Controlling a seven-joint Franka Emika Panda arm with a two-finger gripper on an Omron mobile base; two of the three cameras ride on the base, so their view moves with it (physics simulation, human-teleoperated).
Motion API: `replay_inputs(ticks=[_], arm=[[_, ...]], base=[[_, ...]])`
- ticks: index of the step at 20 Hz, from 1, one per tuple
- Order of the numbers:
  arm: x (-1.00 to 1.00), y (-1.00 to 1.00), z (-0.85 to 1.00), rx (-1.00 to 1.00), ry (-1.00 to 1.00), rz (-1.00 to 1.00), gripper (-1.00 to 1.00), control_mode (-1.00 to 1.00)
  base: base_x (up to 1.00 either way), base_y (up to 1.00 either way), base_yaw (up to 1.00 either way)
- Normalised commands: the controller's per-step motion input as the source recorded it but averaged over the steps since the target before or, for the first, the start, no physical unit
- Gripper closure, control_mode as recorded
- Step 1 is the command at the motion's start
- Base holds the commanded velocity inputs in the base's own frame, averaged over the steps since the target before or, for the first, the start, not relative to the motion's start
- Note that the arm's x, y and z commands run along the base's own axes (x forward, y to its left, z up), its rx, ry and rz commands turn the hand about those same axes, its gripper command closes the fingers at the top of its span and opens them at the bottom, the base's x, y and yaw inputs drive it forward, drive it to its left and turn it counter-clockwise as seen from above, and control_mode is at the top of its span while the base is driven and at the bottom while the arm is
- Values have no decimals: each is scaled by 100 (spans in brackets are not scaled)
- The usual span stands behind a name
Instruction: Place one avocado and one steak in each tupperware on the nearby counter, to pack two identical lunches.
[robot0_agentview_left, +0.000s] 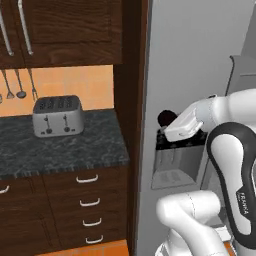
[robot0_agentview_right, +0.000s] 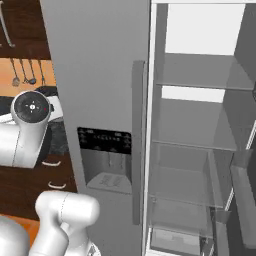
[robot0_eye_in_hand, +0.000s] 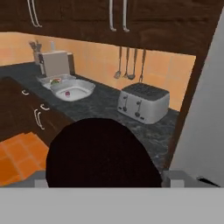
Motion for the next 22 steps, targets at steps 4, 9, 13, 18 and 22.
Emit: replay_inputs(ticks=[4, 9, 13, 18, 22], arm=[[0, 0, 0, 0, 0, 0, 100, 100], [0, 0, 0, 0, 0, 0, 100, 100], [0, 0, 0, 0, 0, 0, 100, 100], [0, 0, 0, 0, 0, 0, 100, 100], [0, 0, 0, 0, 0, 0, 100, 100]], base=[[8, 100, -2], [12, 100, -5], [7, 100, -9], [3, 100, -11], [13, 100, -10]])
